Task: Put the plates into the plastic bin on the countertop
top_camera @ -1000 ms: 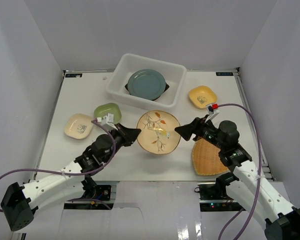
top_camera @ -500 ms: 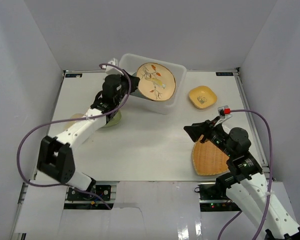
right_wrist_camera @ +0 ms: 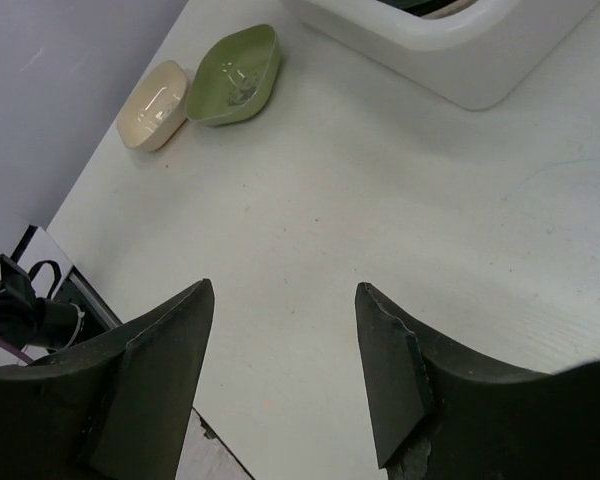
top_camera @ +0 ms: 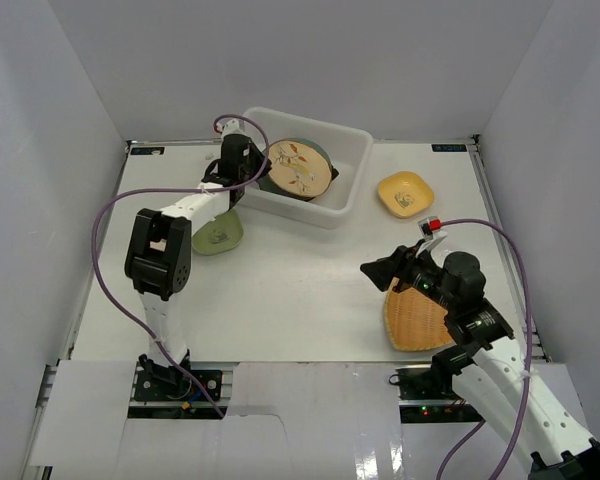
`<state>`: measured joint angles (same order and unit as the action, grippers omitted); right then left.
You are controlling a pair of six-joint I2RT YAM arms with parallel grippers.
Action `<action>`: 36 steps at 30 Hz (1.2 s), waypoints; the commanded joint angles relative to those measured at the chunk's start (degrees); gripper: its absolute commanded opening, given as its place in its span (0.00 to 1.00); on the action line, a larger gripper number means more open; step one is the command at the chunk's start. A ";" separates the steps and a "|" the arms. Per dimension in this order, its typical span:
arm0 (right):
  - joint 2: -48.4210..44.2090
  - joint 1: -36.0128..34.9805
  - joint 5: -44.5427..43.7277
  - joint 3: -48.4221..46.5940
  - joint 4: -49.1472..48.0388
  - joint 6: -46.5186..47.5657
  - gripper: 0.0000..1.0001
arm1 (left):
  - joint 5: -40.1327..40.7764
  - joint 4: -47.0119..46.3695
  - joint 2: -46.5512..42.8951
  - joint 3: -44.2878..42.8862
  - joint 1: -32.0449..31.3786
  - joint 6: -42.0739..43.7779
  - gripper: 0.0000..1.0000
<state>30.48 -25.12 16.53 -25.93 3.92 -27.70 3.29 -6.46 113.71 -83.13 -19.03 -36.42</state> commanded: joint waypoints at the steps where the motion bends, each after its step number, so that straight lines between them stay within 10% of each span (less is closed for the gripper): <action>1: 1.07 0.16 1.92 1.76 -3.22 0.72 0.65 | -2.85 -5.33 -1.66 -5.90 0.66 0.03 0.00; 4: 2.91 0.08 2.89 2.99 -5.93 0.37 0.66 | -3.20 -4.62 -0.25 -5.81 0.75 2.05 0.08; 6: 5.19 0.07 3.50 3.95 -7.08 0.28 0.68 | -3.20 -3.13 0.63 -6.07 0.75 4.33 0.54; 13: 10.99 -0.45 4.47 8.44 -15.34 -3.93 0.75 | -2.15 0.82 -0.42 -6.34 0.83 8.47 0.98; 26: 16.55 -10.46 -7.10 7.30 -14.92 -3.32 0.78 | 2.34 6.01 -22.37 5.51 1.01 9.54 0.98; 36: 5.75 -11.53 -22.42 3.44 6.60 -0.50 0.77 | -6.35 14.43 -57.53 36.45 0.75 2.77 0.98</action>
<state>39.11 -36.18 0.71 -19.35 2.57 -29.45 1.26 1.28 61.43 -51.37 -18.26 -31.44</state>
